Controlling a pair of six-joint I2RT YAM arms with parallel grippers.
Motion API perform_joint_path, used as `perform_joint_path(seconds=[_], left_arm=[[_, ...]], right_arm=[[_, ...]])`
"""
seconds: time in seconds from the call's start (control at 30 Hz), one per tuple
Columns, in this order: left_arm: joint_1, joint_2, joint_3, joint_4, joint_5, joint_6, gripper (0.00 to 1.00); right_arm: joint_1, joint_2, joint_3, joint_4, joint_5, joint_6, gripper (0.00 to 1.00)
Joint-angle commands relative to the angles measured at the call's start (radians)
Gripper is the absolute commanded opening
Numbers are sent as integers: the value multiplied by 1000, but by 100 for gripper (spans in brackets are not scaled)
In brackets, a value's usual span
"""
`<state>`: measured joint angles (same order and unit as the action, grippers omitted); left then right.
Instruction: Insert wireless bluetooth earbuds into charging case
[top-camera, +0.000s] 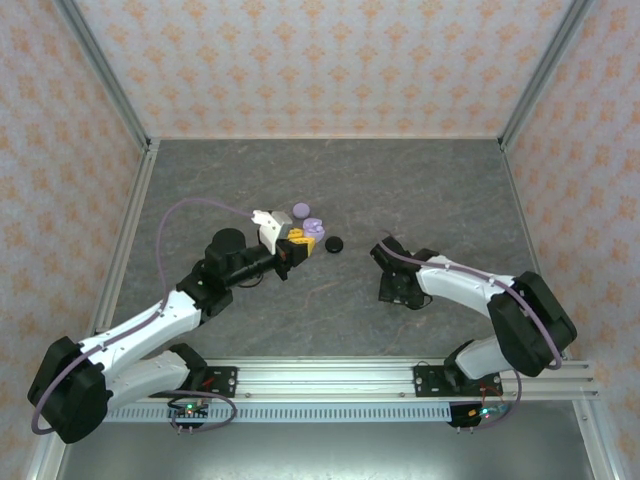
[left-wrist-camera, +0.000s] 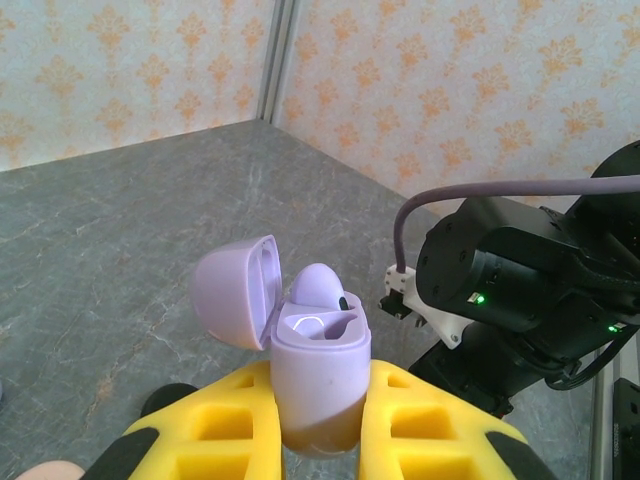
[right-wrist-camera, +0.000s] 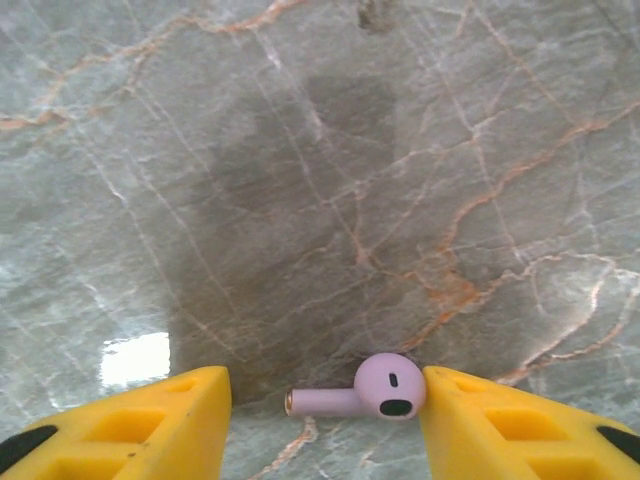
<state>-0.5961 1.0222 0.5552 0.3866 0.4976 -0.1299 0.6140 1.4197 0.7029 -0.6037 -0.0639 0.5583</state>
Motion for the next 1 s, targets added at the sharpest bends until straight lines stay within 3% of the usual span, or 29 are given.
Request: perform_joint_path(seconds=[0.0, 0.57, 0.97], left_arm=[[-7, -10, 34, 37, 20, 16, 2], [-7, -28, 34, 11, 7, 23, 3], [-7, -3, 48, 21, 15, 22, 3]], right_arm=[[-25, -3, -20, 40, -25, 16, 53], [-43, 54, 34, 195, -167, -116, 52], [-42, -19, 27, 176, -140, -161, 47]])
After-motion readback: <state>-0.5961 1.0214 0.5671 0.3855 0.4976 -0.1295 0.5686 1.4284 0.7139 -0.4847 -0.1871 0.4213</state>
